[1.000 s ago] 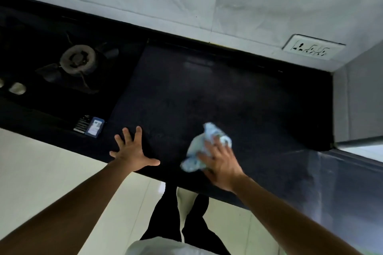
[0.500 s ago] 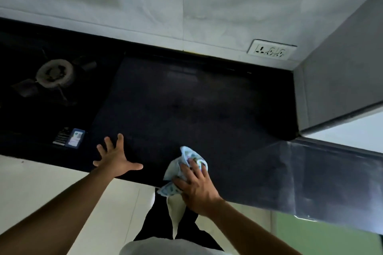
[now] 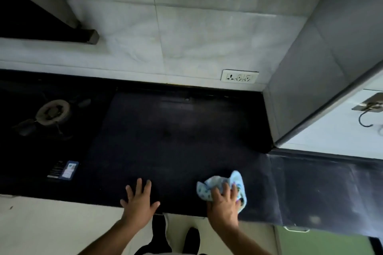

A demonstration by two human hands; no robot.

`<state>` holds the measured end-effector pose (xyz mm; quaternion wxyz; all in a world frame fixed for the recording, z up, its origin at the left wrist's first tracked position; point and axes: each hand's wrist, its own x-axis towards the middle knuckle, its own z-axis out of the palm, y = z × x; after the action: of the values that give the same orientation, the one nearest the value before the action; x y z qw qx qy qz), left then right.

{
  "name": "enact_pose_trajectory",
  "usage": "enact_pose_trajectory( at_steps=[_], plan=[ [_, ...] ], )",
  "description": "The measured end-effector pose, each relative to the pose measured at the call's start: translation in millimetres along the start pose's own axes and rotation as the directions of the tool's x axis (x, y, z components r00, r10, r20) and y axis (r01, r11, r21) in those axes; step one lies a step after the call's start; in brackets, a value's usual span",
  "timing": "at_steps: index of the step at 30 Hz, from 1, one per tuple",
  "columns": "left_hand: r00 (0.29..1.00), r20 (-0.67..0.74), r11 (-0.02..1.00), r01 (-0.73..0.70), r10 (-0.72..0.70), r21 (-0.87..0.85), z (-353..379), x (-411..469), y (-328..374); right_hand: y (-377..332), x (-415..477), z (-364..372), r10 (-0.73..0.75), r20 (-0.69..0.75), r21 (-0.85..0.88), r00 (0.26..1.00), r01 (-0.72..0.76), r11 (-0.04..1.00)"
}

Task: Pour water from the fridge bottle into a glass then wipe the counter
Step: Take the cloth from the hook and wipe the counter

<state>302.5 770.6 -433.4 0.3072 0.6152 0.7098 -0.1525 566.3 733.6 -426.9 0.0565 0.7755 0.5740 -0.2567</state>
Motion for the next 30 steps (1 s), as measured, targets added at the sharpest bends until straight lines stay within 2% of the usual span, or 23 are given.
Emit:
enact_pose_trajectory(
  at_steps=[2,5,6,8,12,19,22,24,26,28,30],
  plan=[
    [0.993,-0.001,0.985,-0.114,0.115,-0.128,-3,-8,11,-27,-3,-4,-0.152,0.086,0.083,0.985,0.145,0.986],
    [0.928,-0.106,0.841,-0.370,0.358,-0.394,-25,-24,35,-63,-2,-28,-0.250,0.022,0.313,0.968,0.231,0.921],
    [0.903,-0.162,0.786,-0.427,0.398,-0.447,-36,-29,43,-72,-1,-39,-0.274,-0.011,0.368,0.962,0.258,0.893],
    [0.880,-0.224,0.719,-0.472,0.419,-0.510,-63,-38,55,-83,2,-66,-0.308,-0.036,0.470,0.951,0.288,0.835],
    [0.856,-0.204,0.583,-0.479,0.475,-0.656,-118,-46,65,-91,1,-127,-0.360,0.013,0.638,0.933,0.270,0.722],
    [0.693,-0.327,0.351,-0.645,0.643,-0.679,-181,-62,77,-124,-13,-194,-0.506,-0.084,0.641,0.859,0.435,0.632],
    [0.666,-0.379,0.287,-0.668,0.642,-0.687,-209,-59,72,-141,-13,-215,-0.509,-0.199,0.554,0.838,0.524,0.646],
    [0.646,-0.433,0.236,-0.689,0.629,-0.686,-229,-58,70,-150,-10,-231,-0.495,-0.276,0.561,0.824,0.557,0.613],
    [0.640,-0.477,0.208,-0.703,0.602,-0.680,-256,-53,64,-158,-5,-251,-0.496,-0.259,0.645,0.829,0.530,0.550],
    [0.644,-0.475,0.179,-0.686,0.599,-0.705,-286,-45,55,-166,-3,-273,-0.531,-0.201,0.722,0.823,0.491,0.487],
    [0.637,-0.446,0.155,-0.664,0.628,-0.731,-316,-40,50,-174,-3,-290,-0.516,-0.207,0.767,0.831,0.465,0.441]
  ],
)
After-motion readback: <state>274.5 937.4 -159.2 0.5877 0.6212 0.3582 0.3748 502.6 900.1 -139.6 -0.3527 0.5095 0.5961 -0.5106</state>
